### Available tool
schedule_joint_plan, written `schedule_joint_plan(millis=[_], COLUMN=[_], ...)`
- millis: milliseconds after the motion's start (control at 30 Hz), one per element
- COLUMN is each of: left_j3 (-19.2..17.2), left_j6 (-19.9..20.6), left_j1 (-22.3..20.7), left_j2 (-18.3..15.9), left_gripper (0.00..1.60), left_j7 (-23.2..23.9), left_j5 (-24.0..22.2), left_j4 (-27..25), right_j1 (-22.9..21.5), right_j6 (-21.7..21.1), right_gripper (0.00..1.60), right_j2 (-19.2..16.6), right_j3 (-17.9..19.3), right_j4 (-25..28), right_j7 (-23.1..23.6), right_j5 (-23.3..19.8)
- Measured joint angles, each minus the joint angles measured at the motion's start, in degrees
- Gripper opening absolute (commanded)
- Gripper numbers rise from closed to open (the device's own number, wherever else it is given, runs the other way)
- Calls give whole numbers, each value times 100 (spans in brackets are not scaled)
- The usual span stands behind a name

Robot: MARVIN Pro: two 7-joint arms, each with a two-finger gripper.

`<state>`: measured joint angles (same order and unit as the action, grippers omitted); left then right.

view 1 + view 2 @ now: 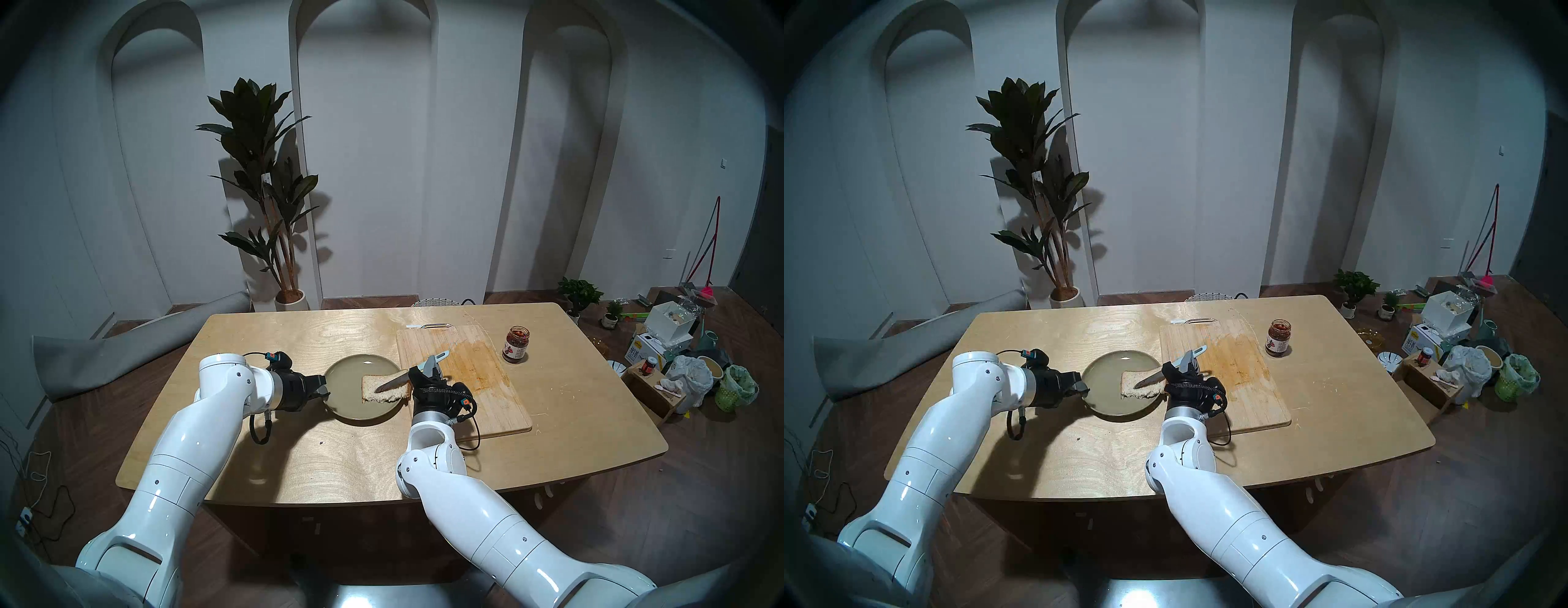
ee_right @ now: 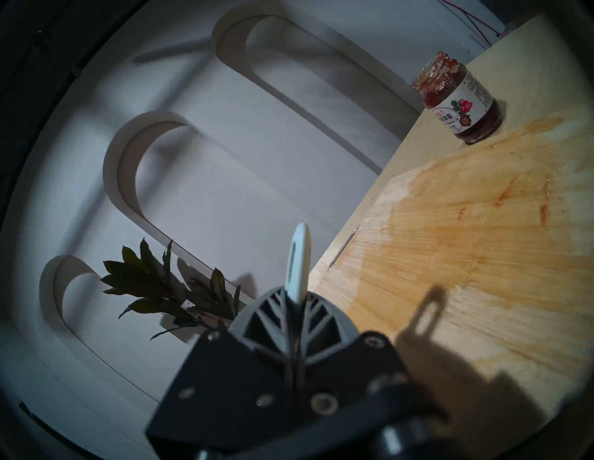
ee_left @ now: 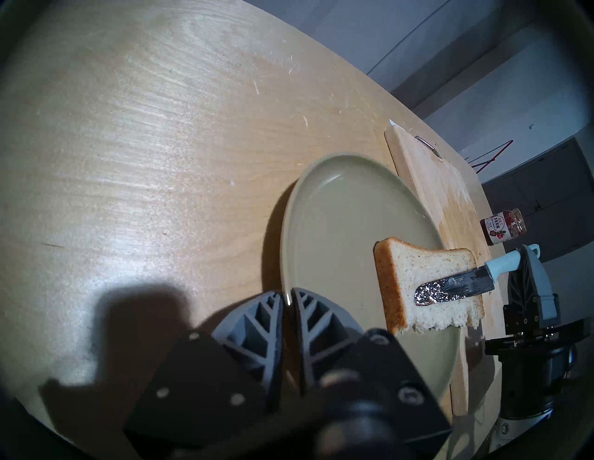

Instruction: Spread jam over the slice of bread with the knife

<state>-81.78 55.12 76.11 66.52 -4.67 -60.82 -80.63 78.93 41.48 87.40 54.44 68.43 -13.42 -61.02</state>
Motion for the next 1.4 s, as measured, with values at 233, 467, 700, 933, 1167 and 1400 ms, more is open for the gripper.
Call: schedule_joint_plan(millis=[233, 467, 700, 933, 1167, 1400], left_j3=[40, 81, 79, 41, 21, 1], left_j6=[-1, -1, -6, -59, -105, -125], left_j1=[-35, -78, -130, -176, -207, -215], left_j2=[-27, -45, -41, -1, 36, 61], left_gripper=[0, 0, 0, 0, 0, 0], left_j7=[37, 59, 75, 60, -8, -61], left_j5=[-21, -49, -108, -158, -161, -161], left_j4=[41, 92, 186, 292, 336, 342], right_j1=[-81, -167, -218, -219, -212, -219], right_j6=[70, 87, 86, 75, 77, 85], right_gripper=[0, 0, 0, 0, 0, 0], right_j2=[24, 20, -2, -74, -131, -186], right_j3=[-25, -4, 63, 88, 93, 126], right_j4=[-73, -169, -276, -293, -283, -291], right_j7=[-82, -142, -131, -61, 57, 161], right_j5=[68, 112, 109, 88, 1, -93])
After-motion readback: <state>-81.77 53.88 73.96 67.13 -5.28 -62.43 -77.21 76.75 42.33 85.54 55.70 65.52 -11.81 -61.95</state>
